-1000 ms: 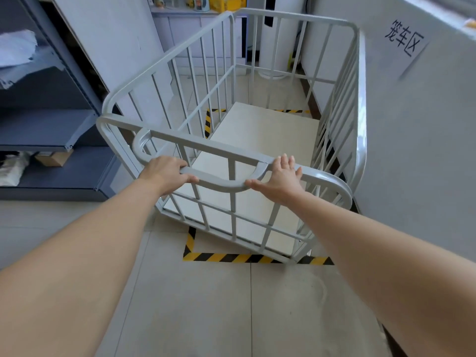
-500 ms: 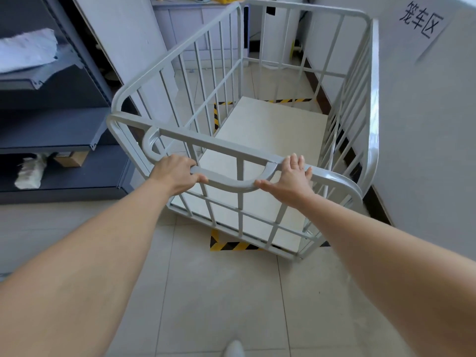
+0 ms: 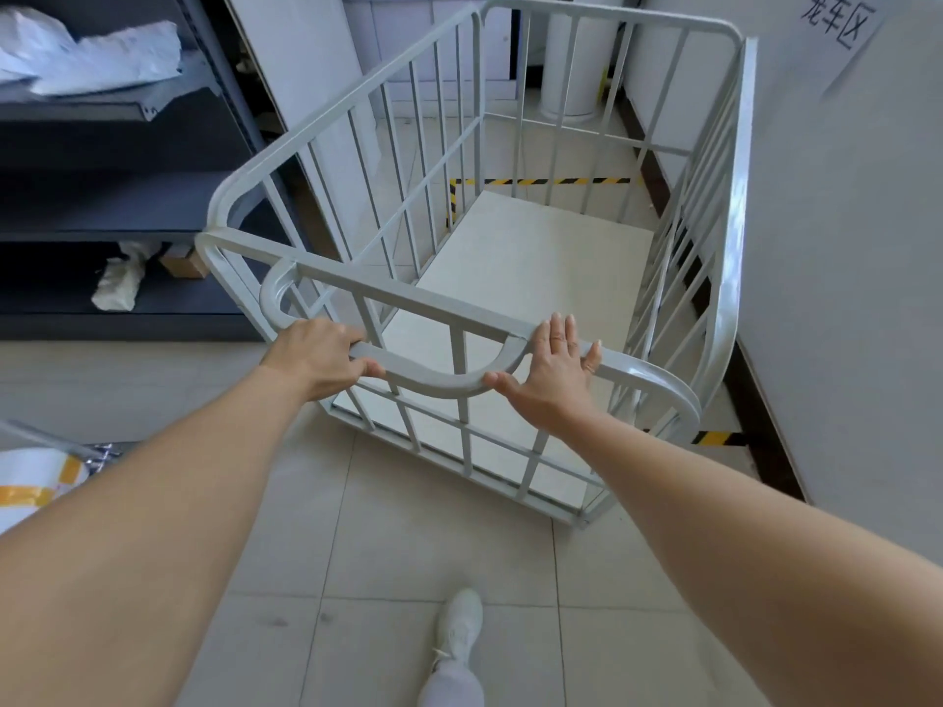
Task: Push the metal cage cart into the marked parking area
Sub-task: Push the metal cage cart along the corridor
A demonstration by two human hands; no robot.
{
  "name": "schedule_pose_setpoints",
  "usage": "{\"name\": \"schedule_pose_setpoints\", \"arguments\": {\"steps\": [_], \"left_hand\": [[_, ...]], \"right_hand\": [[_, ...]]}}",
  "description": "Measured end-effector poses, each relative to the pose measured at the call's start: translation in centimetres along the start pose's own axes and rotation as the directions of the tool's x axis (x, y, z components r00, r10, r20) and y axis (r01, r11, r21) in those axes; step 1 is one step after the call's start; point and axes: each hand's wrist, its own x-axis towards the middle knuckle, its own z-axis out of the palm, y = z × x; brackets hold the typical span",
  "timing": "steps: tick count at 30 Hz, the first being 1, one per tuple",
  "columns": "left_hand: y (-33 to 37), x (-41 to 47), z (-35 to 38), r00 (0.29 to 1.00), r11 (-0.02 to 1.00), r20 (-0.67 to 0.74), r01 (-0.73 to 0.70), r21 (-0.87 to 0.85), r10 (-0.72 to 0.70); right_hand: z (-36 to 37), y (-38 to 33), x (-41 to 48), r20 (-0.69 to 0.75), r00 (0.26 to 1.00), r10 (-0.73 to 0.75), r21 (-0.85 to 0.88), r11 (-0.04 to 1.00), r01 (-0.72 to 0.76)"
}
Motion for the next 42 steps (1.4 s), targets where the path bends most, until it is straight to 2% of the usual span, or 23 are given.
{"name": "schedule_pose_setpoints", "arguments": {"steps": [8, 16, 27, 35, 42], "left_hand": [[4.7, -7.6, 1.3, 0.999, 0.999, 0.002, 0.036, 0.039, -0.036], [10.5, -8.0, 0.7, 0.999, 0.996, 0.002, 0.054, 0.065, -0.054], [18.5, 2.9, -0.5, 0.997, 0.997, -0.065, 0.041, 0.065, -0.037], [24.1, 12.8, -2.8, 0.999, 0.997, -0.034, 0.029, 0.065, -0.027], [26.5, 20.2, -4.3, 0.999, 0.997, -0.025, 0.042, 0.071, -0.041]], "right_hand": [[0.8, 3.8, -7.0, 0.002, 0.998, -0.06, -0.01, 0.998, 0.06], [-1.4, 8.7, -7.0, 0.038, 0.996, -0.083, -0.009, 0.996, 0.084], [-7.4, 17.5, 3.7, 0.075, 0.991, -0.108, -0.01, 0.994, 0.109], [-11.7, 23.4, 12.8, 0.085, 0.991, -0.103, -0.055, 0.993, 0.108], [-14.8, 25.4, 19.5, 0.149, 0.987, -0.066, -0.053, 0.996, 0.074]]}}
